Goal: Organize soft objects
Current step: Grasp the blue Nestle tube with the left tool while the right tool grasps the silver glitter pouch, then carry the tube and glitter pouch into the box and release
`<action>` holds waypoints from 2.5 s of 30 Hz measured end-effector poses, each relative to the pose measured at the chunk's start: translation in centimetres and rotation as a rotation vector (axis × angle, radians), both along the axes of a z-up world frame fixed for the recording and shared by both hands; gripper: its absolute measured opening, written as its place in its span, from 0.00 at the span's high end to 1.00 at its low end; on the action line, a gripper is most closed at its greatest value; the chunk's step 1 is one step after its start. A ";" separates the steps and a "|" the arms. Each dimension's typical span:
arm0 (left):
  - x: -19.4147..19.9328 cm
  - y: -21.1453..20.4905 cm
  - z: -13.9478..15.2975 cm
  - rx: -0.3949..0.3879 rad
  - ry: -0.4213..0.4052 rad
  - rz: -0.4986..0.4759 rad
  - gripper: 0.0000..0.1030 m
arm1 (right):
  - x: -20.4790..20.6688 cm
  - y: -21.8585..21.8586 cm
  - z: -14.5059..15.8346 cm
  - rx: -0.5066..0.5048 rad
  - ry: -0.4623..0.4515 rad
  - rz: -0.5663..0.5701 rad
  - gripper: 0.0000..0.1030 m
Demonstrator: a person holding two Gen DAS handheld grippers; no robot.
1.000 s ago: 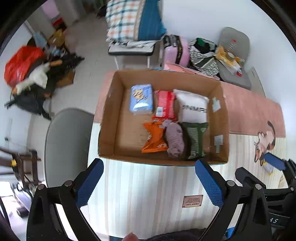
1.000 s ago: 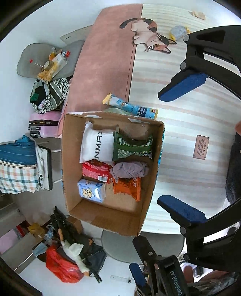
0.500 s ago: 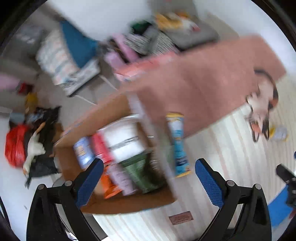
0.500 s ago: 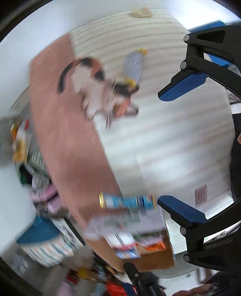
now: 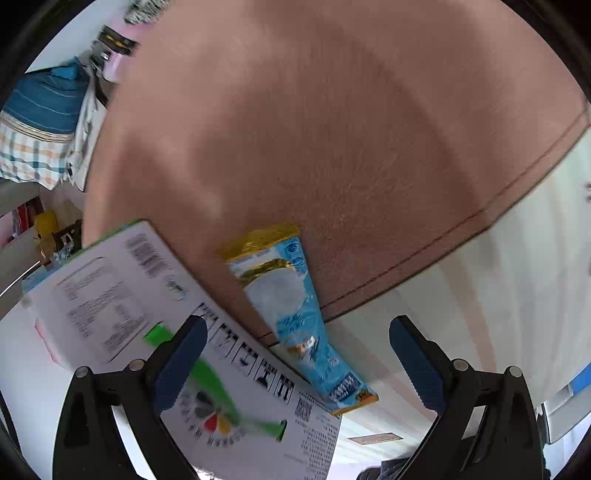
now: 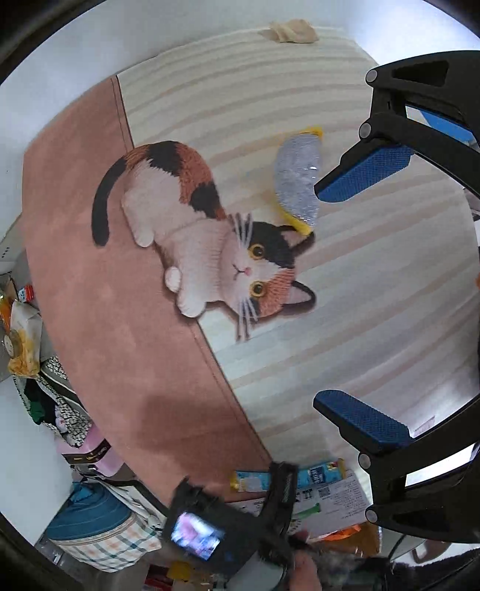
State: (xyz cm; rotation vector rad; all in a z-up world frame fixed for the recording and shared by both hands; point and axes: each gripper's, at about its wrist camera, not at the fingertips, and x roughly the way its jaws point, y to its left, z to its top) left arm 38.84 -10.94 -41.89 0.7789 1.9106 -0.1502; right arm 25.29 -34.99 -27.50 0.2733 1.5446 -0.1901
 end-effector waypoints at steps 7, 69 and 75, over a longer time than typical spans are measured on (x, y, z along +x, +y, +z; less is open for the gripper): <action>-0.7 0.0 -0.5 -0.039 0.054 0.095 0.44 | 0.8 -2.9 -1.5 -0.026 0.053 0.029 0.00; -20.2 3.1 15.6 -0.581 -0.363 0.441 0.86 | -0.8 5.8 3.0 0.185 -0.049 0.146 0.57; -19.0 9.8 23.0 -0.633 -0.488 0.509 0.86 | 0.6 15.5 8.0 0.224 -0.125 0.264 0.57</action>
